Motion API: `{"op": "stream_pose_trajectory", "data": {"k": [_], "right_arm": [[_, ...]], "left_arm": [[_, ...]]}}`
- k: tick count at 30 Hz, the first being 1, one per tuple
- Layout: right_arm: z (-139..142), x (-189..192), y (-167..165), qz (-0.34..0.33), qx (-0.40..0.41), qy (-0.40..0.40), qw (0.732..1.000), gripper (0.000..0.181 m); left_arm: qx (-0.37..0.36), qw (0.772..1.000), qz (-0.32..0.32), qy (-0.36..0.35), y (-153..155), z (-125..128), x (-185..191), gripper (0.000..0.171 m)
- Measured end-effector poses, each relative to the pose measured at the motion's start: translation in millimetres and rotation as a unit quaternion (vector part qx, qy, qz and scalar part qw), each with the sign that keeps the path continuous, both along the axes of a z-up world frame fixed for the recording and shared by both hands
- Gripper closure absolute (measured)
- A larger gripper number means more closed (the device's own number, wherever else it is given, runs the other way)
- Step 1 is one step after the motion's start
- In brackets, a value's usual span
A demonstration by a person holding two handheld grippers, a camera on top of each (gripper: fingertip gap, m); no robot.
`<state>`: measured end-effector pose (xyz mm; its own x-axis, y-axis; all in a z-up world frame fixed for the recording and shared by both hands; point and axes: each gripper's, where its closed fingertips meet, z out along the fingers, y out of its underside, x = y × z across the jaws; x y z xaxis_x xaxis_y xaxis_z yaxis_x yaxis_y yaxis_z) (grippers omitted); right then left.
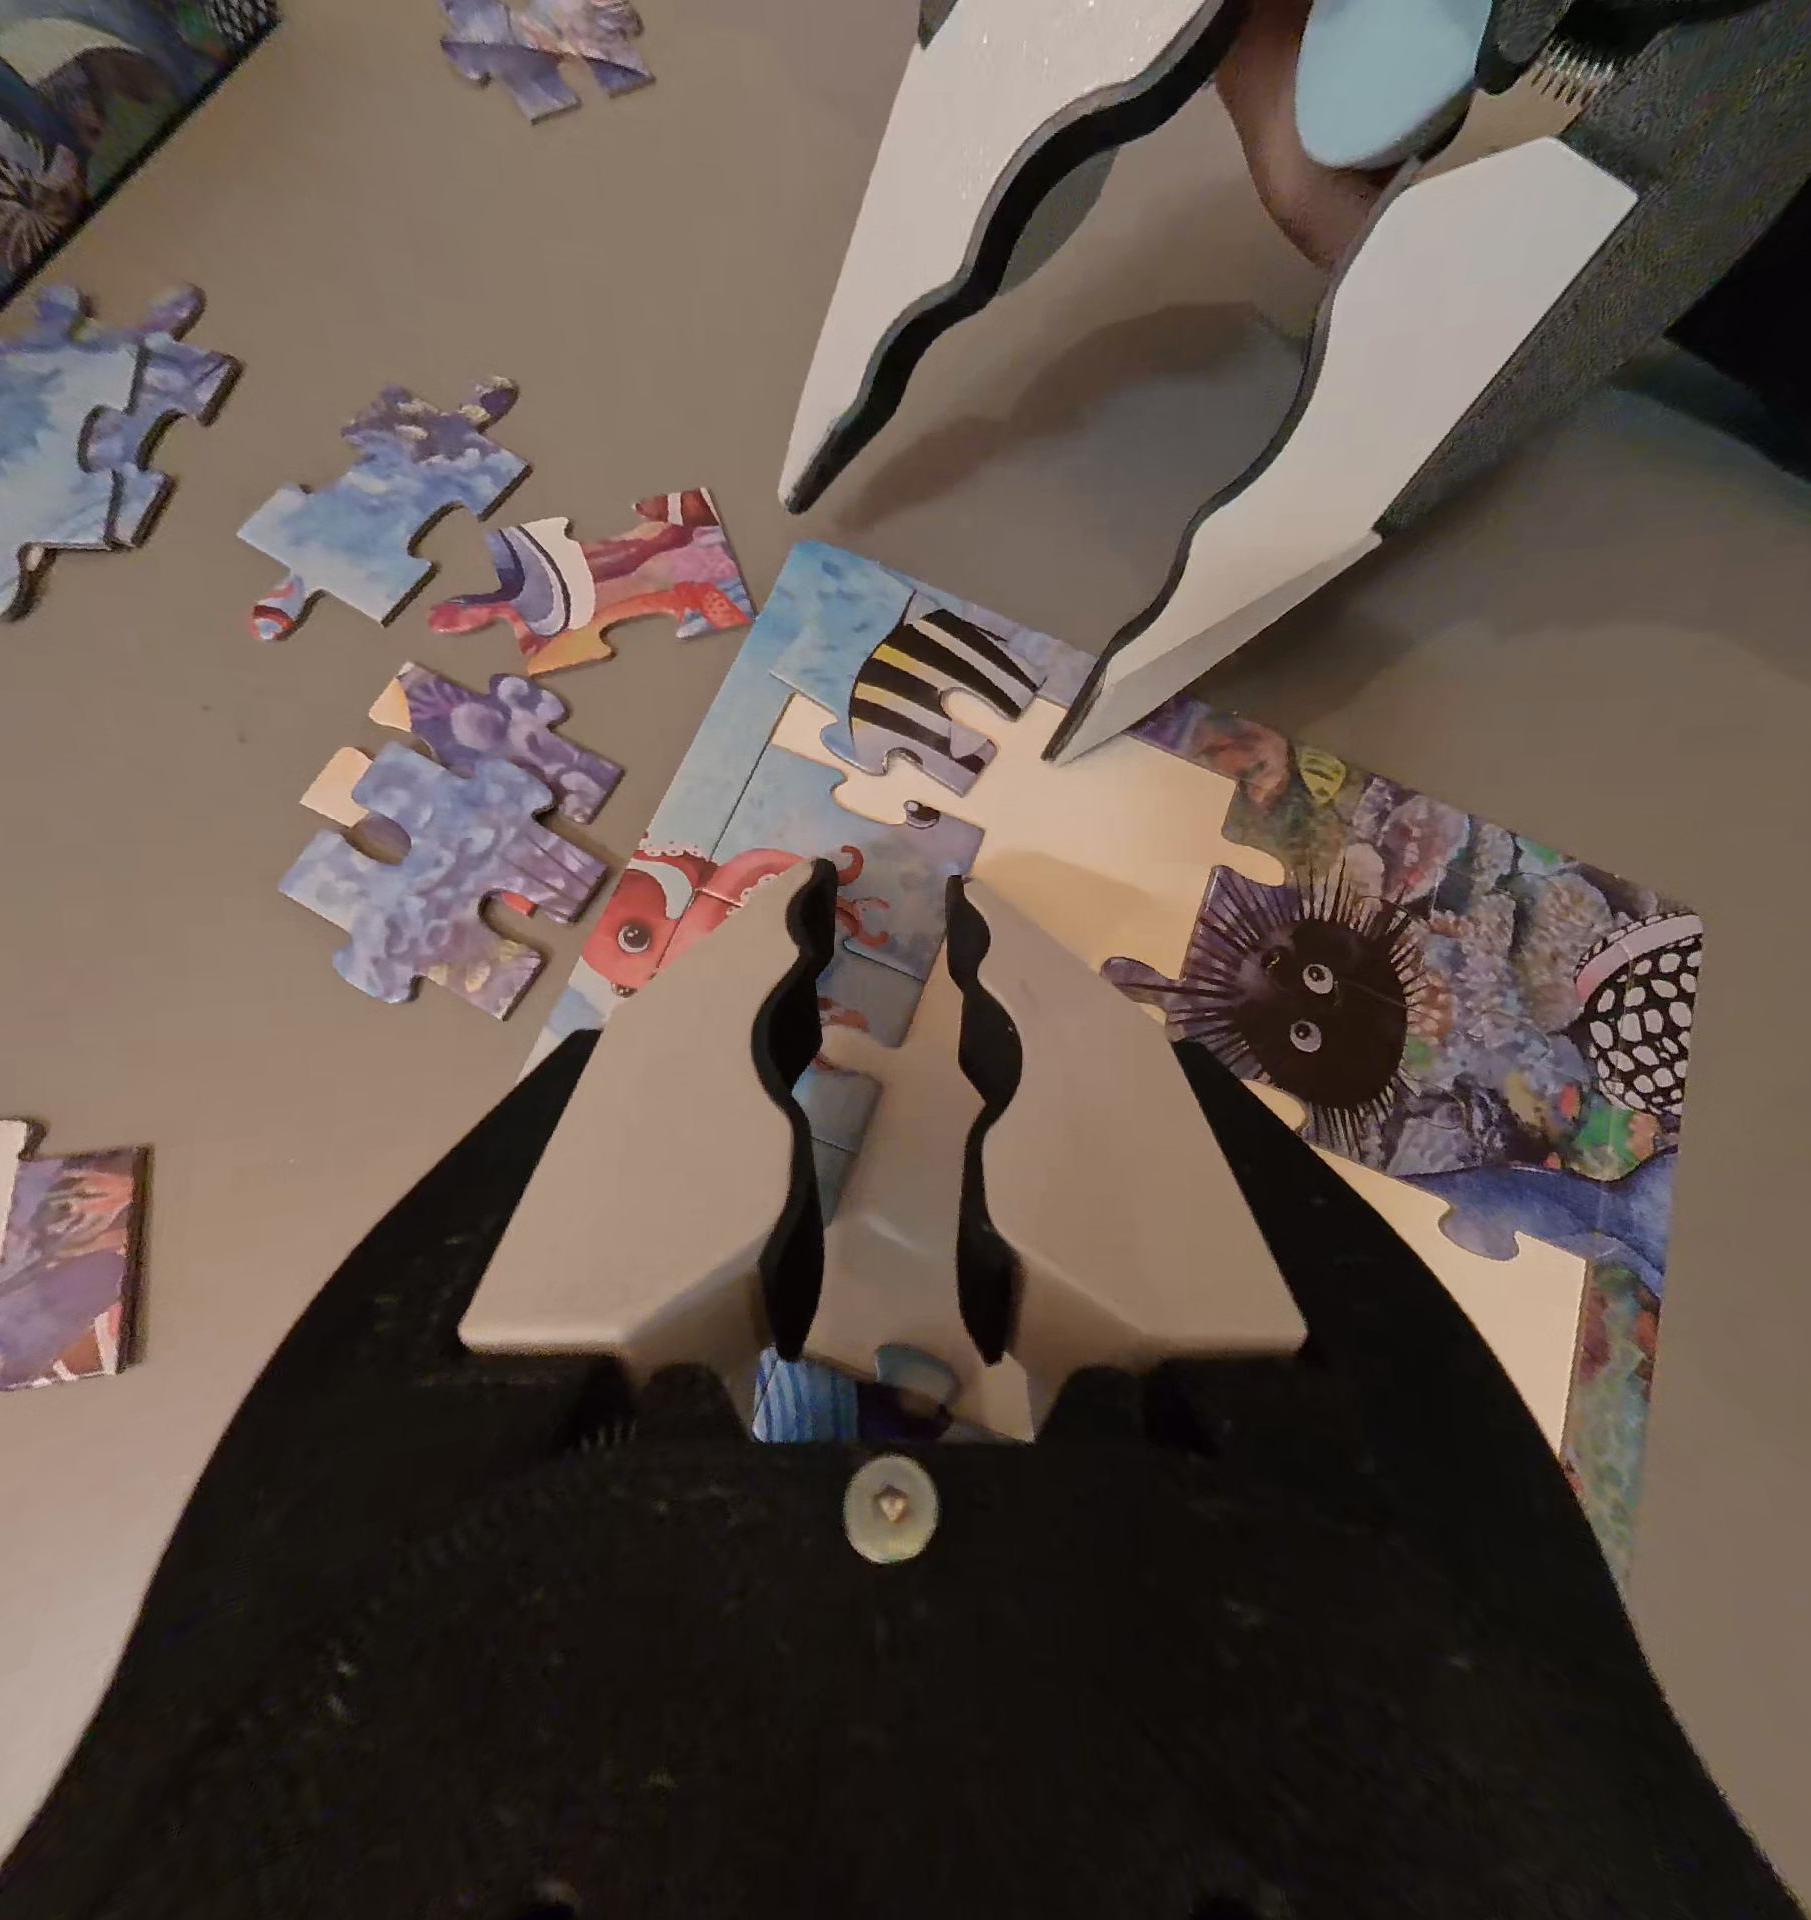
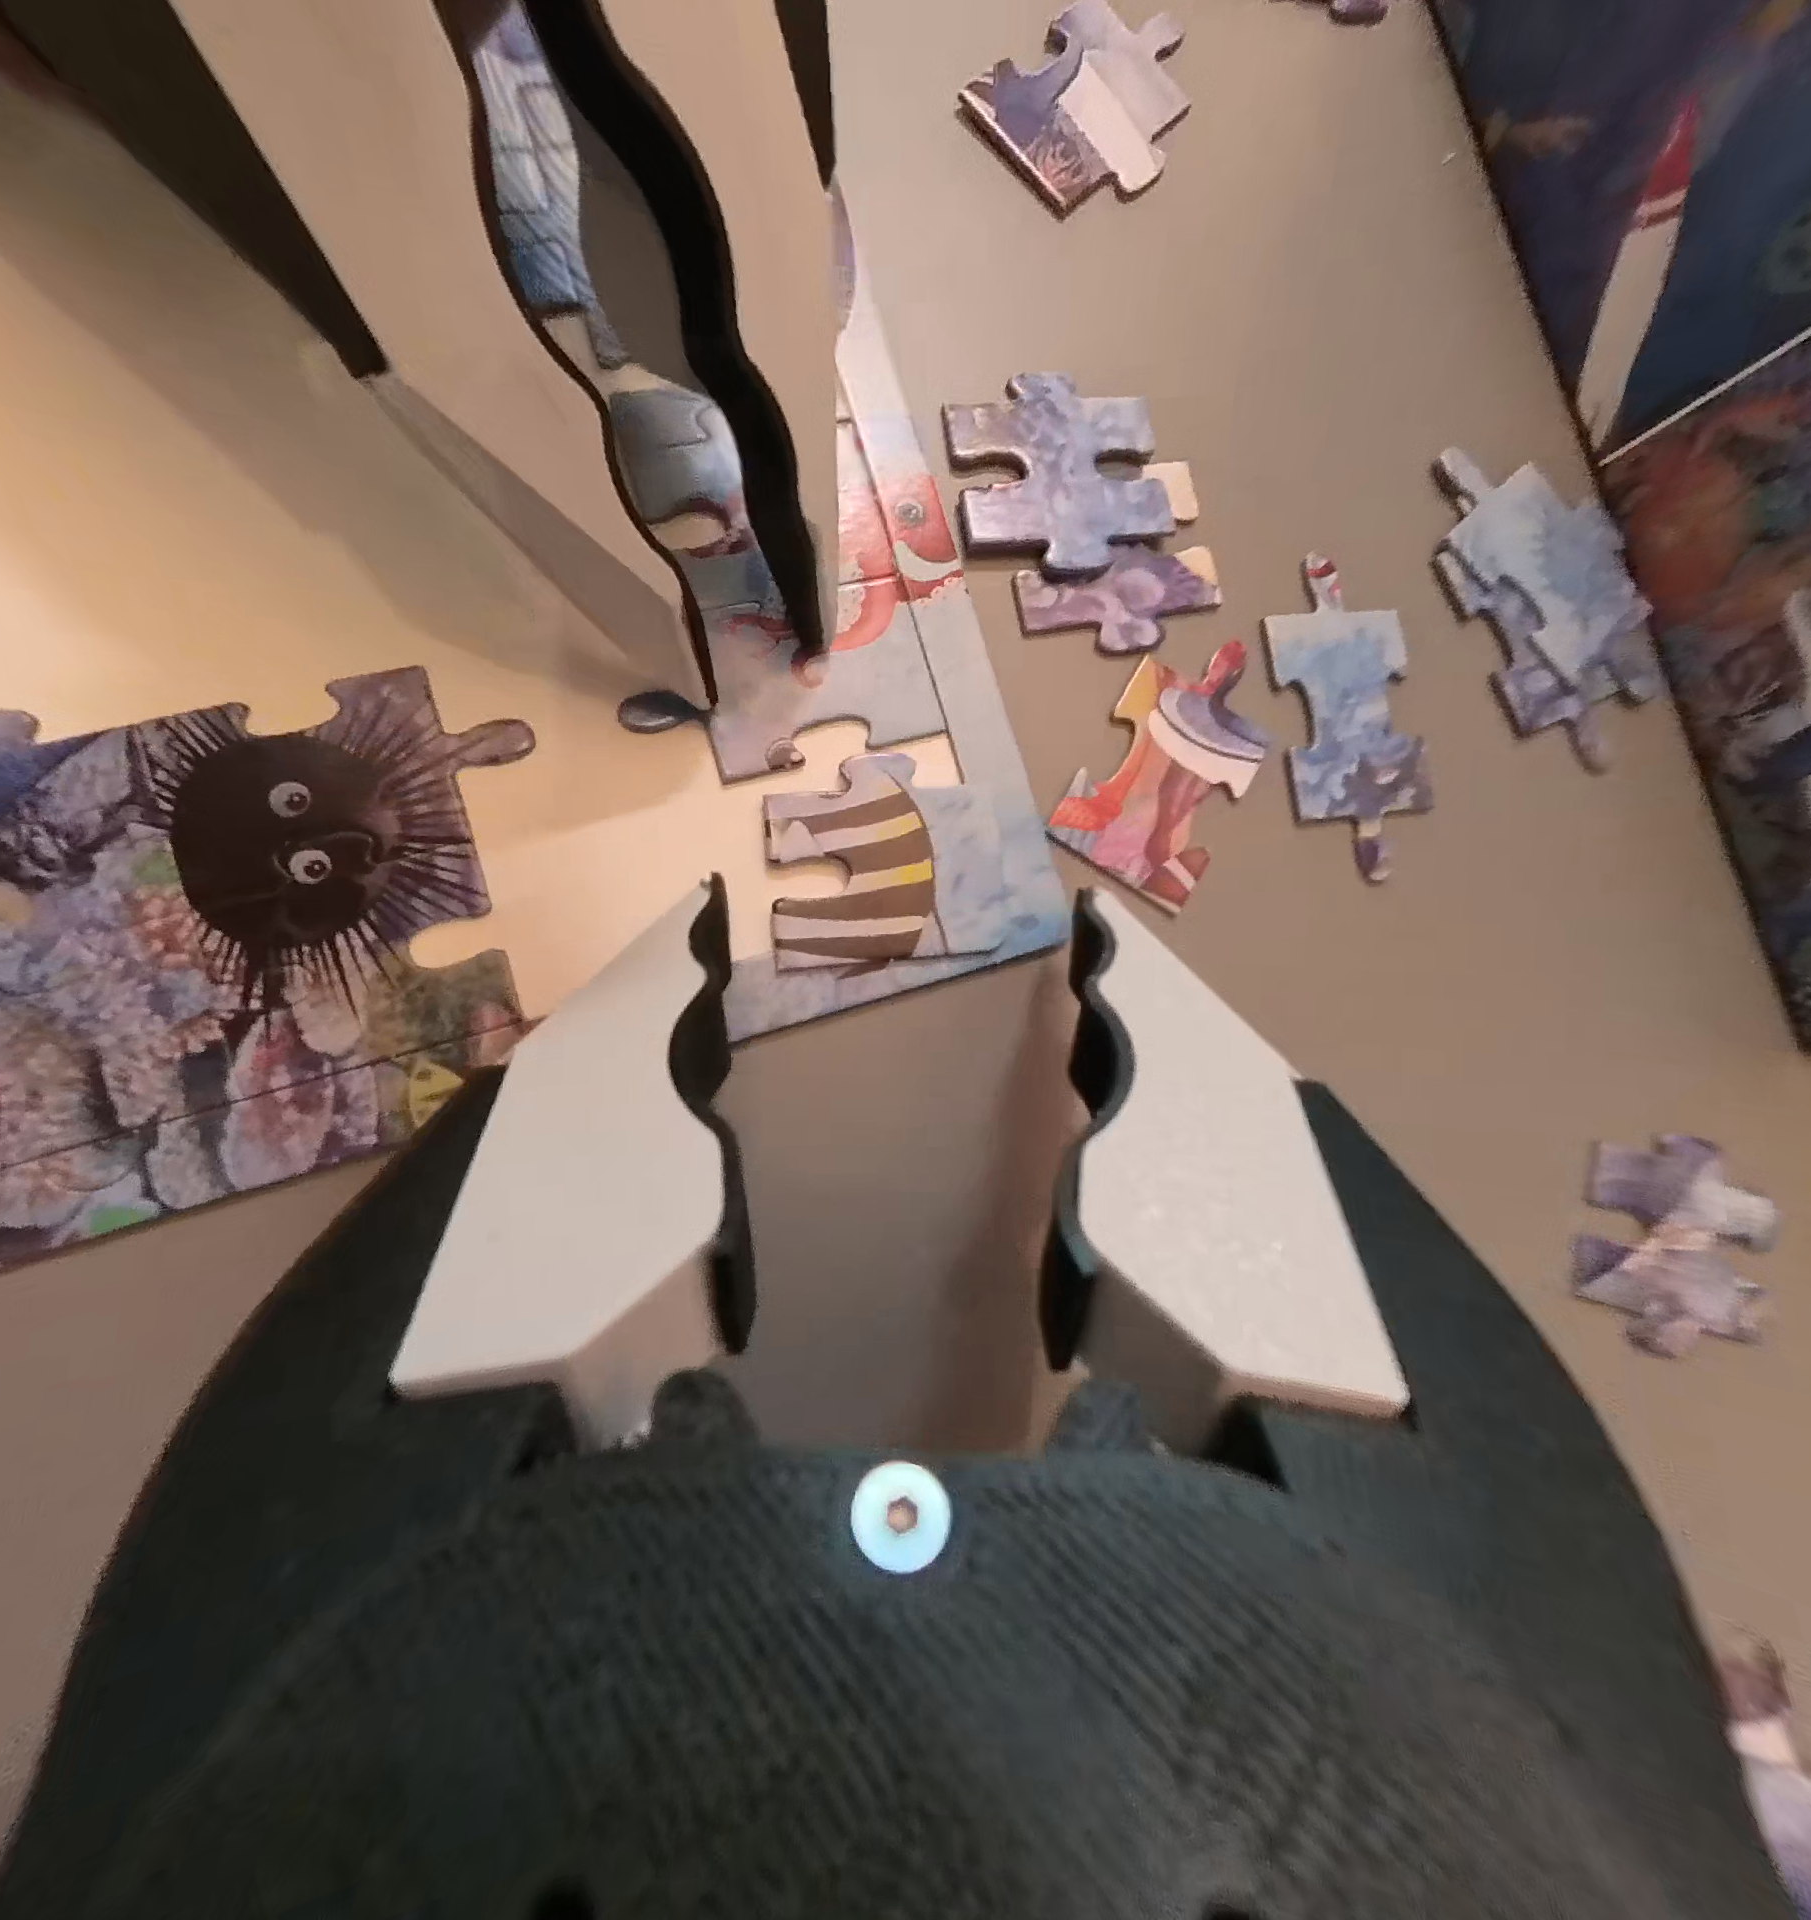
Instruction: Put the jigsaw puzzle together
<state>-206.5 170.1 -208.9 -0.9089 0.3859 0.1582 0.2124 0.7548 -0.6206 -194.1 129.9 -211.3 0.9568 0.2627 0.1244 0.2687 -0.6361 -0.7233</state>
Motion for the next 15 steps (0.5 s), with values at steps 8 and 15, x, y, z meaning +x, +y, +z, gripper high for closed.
{"op": "stream_pose_trajectory", "data": {"k": [8, 15], "right_arm": [[-3.7, 2.5, -4.1, 0.015, -0.049, -0.053, 0.997, 0.137], [-3.3, 4.1, -6.2, 0.05, -0.041, -0.03, 0.997, 0.137]], "left_arm": [[-0.005, 1.0, 0.001, -0.002, 0.1, -1.9, -0.2, 0.154], [-0.005, 1.0, 0.001, -0.002, 0.1, -1.9, -0.3, 0.154]]}}
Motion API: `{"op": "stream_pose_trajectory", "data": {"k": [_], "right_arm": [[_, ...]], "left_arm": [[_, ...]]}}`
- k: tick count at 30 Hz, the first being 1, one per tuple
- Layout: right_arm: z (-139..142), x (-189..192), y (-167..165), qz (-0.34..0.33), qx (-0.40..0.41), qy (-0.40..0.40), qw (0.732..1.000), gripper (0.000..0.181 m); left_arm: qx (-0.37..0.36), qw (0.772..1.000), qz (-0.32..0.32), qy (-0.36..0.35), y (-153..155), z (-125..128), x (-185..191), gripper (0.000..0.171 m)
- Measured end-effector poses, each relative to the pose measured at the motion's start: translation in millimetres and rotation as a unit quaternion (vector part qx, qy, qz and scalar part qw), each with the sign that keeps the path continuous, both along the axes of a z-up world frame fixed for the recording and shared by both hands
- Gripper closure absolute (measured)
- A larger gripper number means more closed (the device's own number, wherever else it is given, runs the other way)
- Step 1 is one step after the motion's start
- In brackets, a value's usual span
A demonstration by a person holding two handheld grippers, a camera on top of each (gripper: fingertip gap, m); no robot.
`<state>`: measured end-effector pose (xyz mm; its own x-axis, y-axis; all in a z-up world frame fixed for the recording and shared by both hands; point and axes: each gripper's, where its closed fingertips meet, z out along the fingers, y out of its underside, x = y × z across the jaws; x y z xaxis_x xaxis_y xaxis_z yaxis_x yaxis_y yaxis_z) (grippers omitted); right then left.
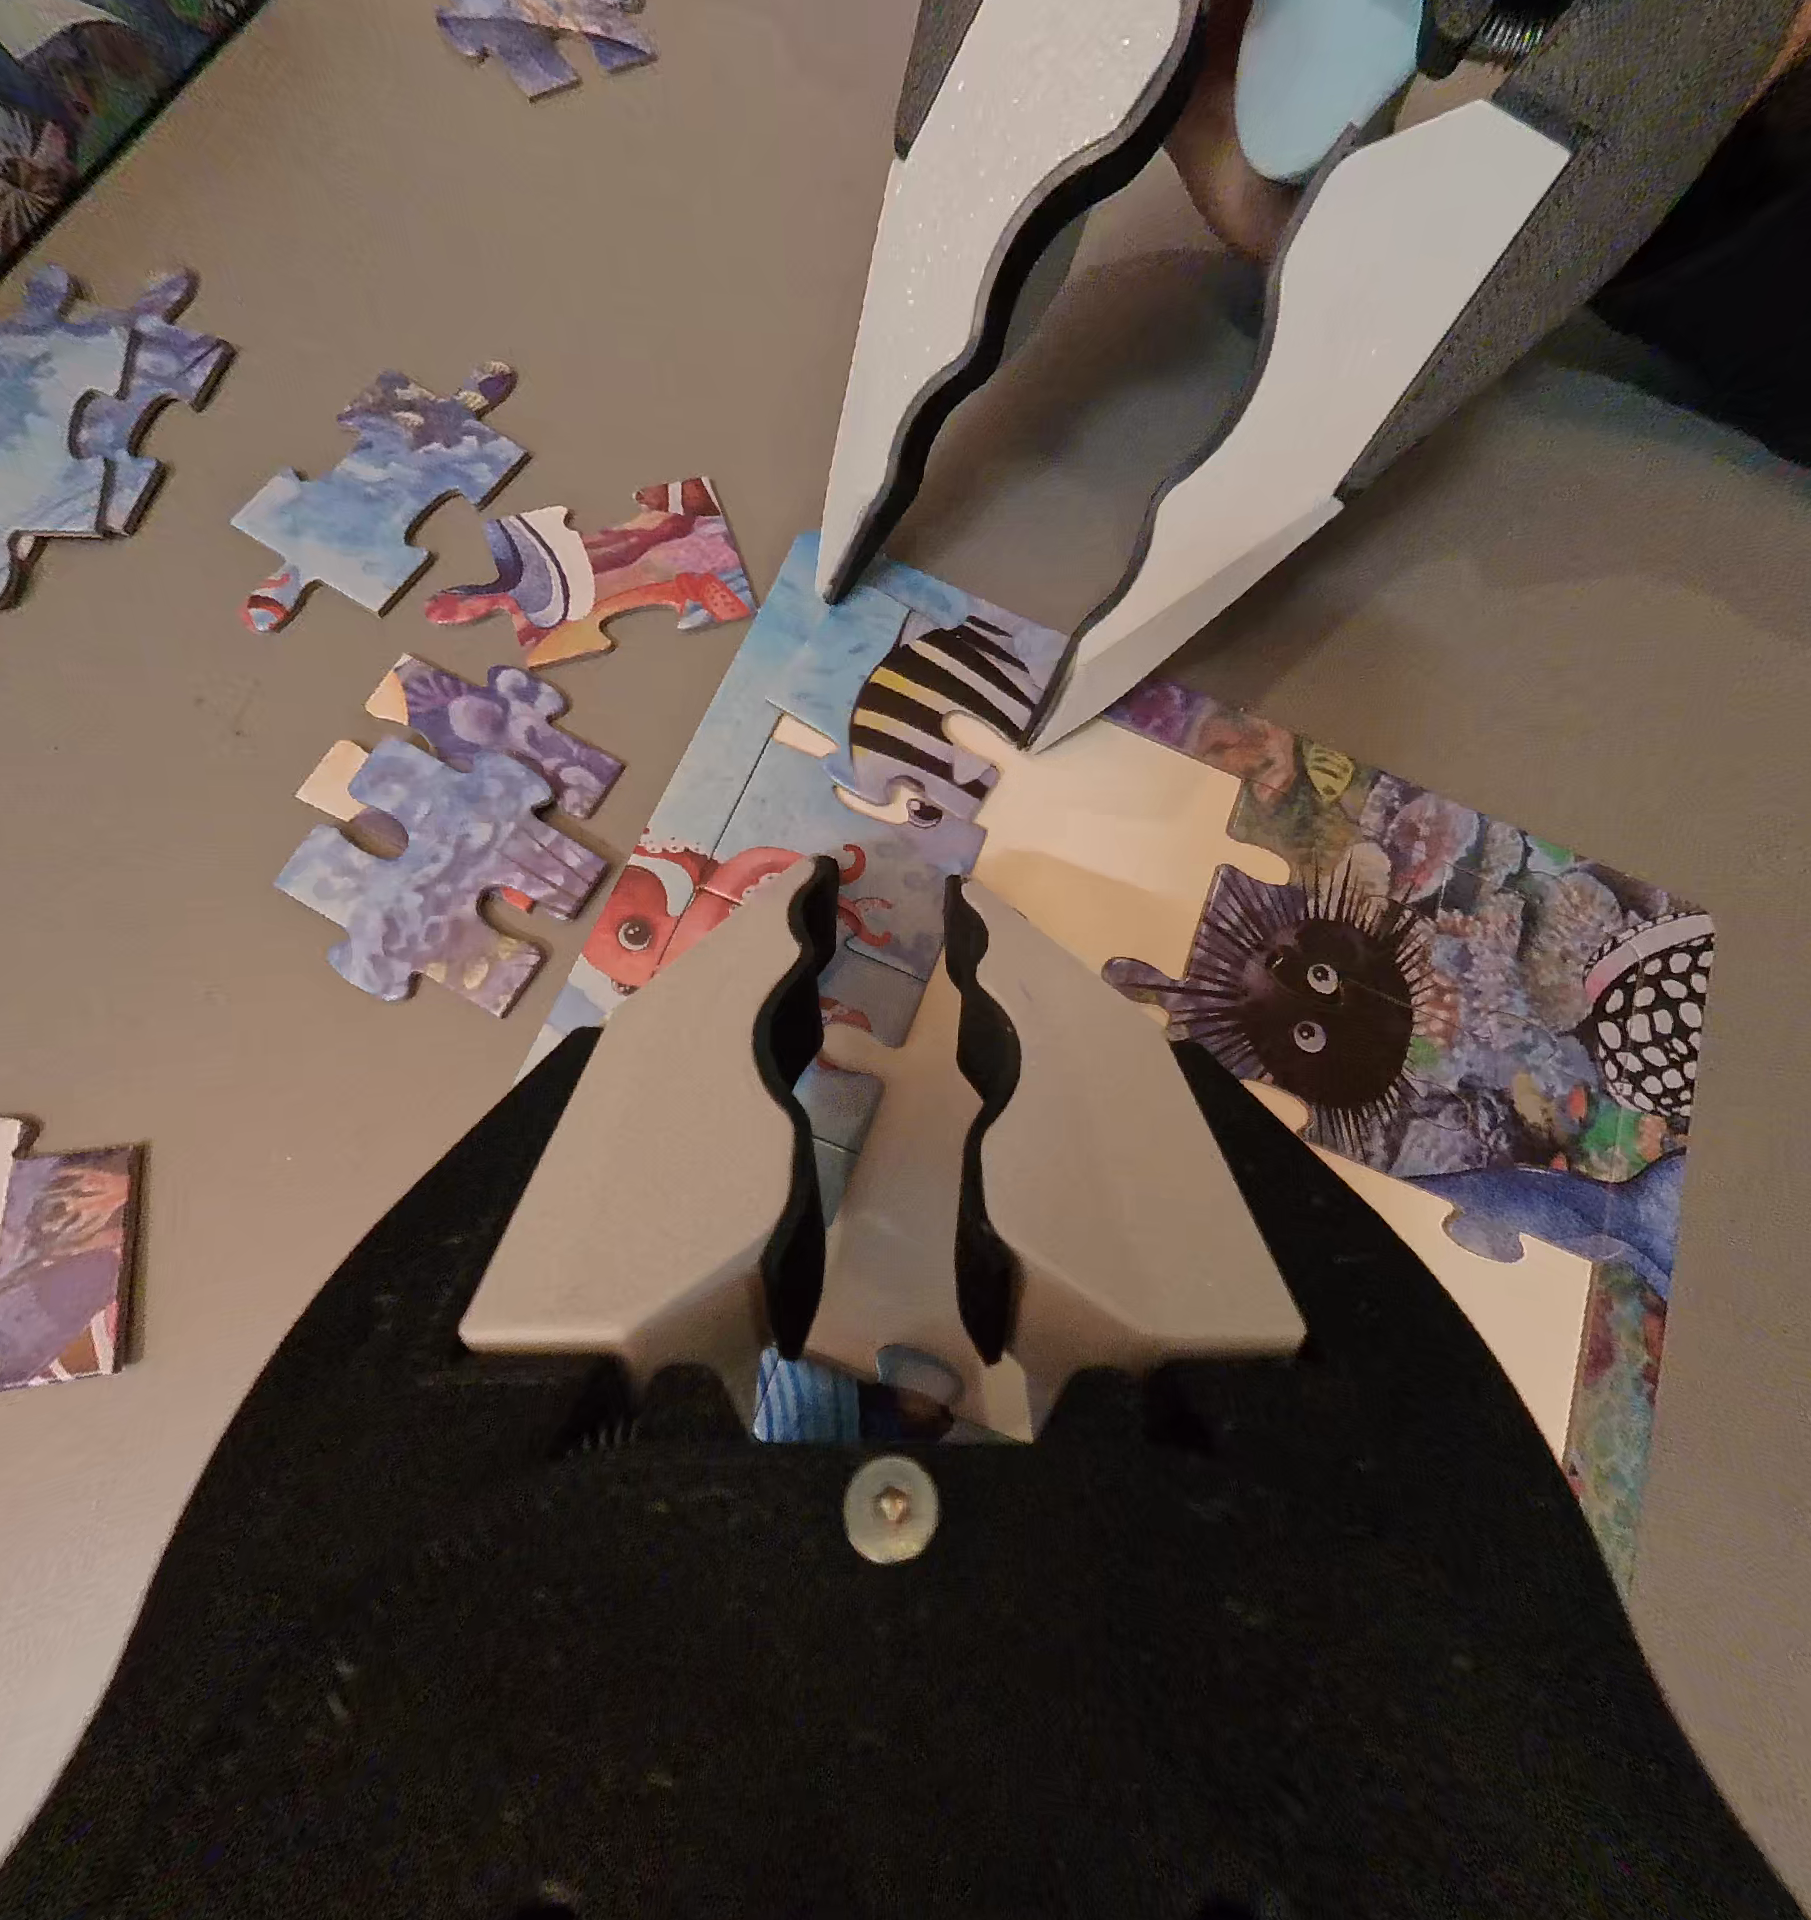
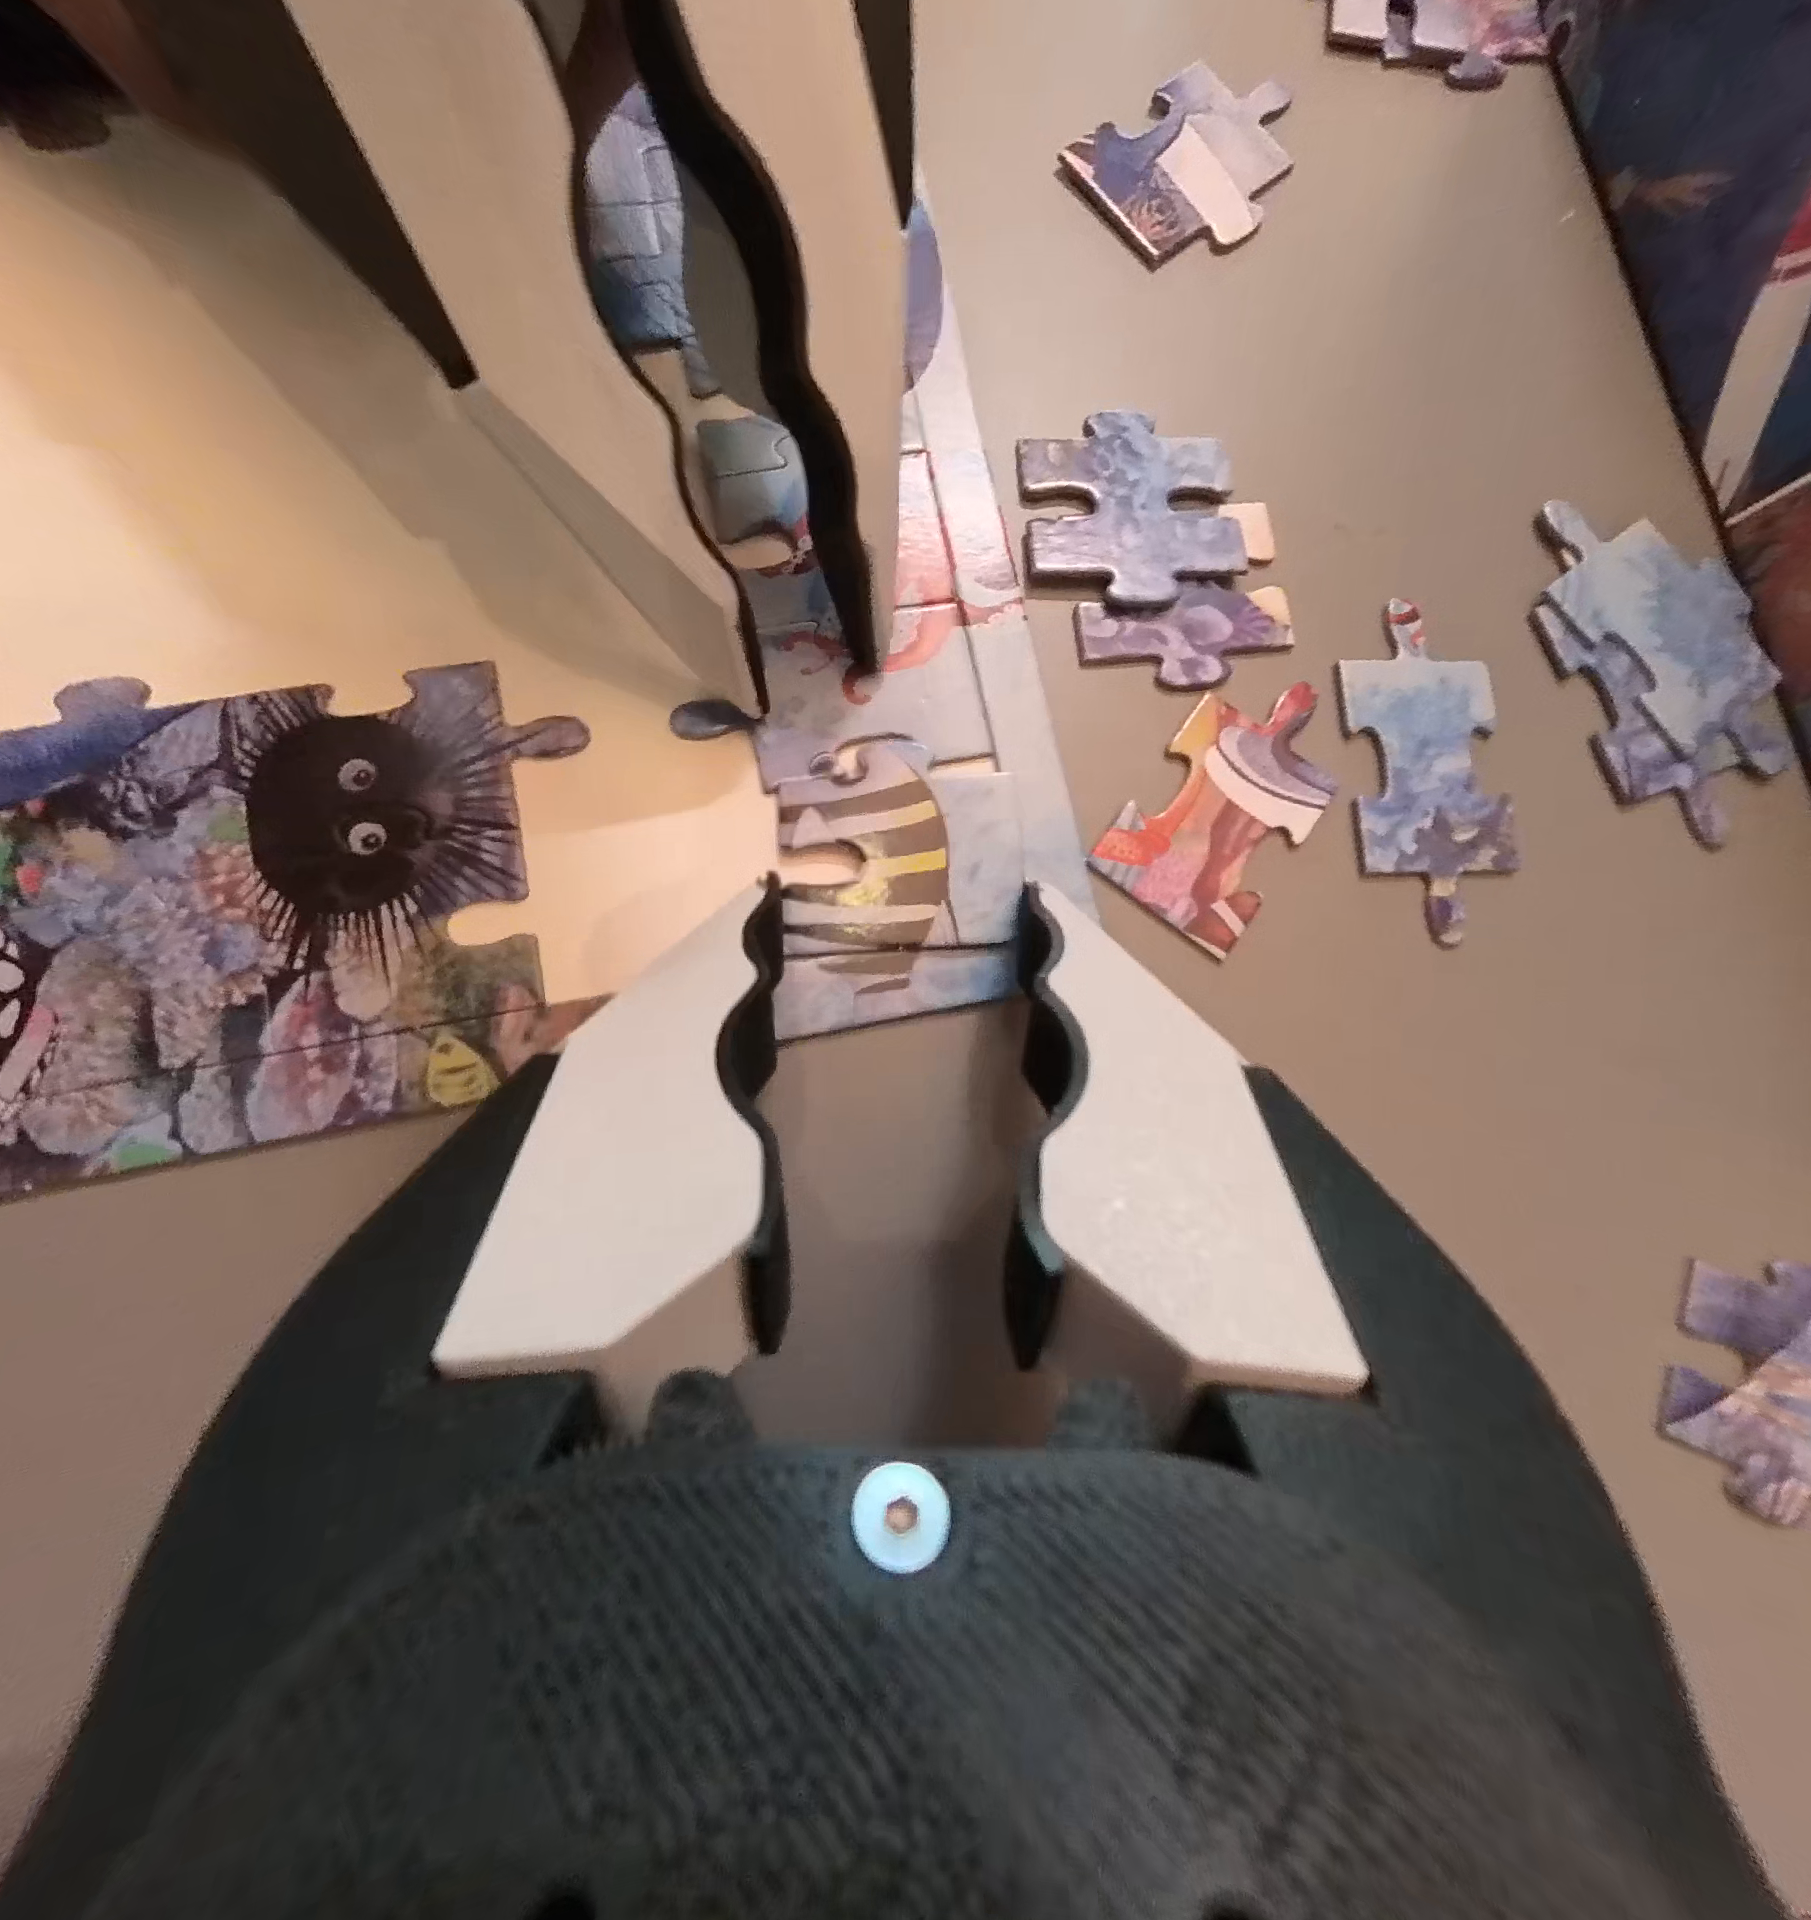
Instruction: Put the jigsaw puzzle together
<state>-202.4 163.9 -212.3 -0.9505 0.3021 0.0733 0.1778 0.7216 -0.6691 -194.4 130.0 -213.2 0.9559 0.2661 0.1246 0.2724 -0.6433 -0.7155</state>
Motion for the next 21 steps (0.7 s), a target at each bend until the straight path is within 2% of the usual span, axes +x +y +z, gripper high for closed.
{"op": "stream_pose_trajectory", "data": {"k": [3, 12, 16, 21], "right_arm": [[0.6, 6.4, -0.2, 0.028, 0.008, 0.014, 0.999, 0.15], [1.6, 0.8, 4.2, -0.003, 0.009, 0.025, 1.0, 0.137], [-0.6, 2.9, 8.0, -0.035, -0.019, -0.013, 0.999, 0.129], [1.7, 5.7, 0.5, -0.038, -0.055, -0.041, 0.997, 0.124]], "left_arm": [[0.0, 1.0, 0.0, 0.0, 0.0, 0.0, 0.0, 0.154], [-0.001, 1.0, 0.0, 0.003, 0.0, -0.1, 0.0, 0.154], [-0.002, 1.0, 0.0, 0.006, -0.2, -0.3, 0.0, 0.154], [-0.002, 1.0, 0.0, 0.007, -0.2, -0.4, 0.0, 0.154]]}}
